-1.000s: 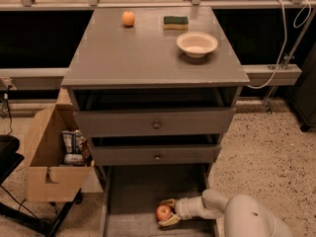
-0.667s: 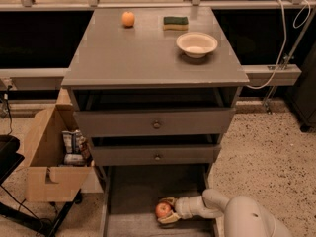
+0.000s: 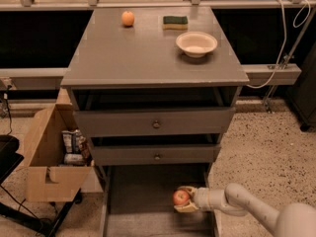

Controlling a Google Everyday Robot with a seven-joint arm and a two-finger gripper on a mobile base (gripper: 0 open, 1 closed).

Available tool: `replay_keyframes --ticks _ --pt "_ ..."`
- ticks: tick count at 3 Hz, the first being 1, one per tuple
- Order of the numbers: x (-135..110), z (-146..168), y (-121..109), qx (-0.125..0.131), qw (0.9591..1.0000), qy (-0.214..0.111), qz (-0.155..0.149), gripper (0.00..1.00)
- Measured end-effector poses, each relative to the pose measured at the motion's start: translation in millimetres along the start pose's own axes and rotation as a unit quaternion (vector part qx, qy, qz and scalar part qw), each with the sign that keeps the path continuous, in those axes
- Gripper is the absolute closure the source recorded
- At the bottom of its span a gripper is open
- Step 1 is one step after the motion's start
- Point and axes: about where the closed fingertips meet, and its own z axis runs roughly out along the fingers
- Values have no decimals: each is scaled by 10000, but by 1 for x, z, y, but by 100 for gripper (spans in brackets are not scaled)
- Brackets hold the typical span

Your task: Pick apple from bottom drawer and place on counter

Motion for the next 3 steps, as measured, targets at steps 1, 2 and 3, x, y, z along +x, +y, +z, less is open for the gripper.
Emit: replay_keyframes --ticks 1,2,3 --pt "-63 -57 4 256 9996 44 117 100" --pt "-148 -92 42 0 9995 -105 300 100" --pt "-244 -115 69 -354 9989 -196 253 100"
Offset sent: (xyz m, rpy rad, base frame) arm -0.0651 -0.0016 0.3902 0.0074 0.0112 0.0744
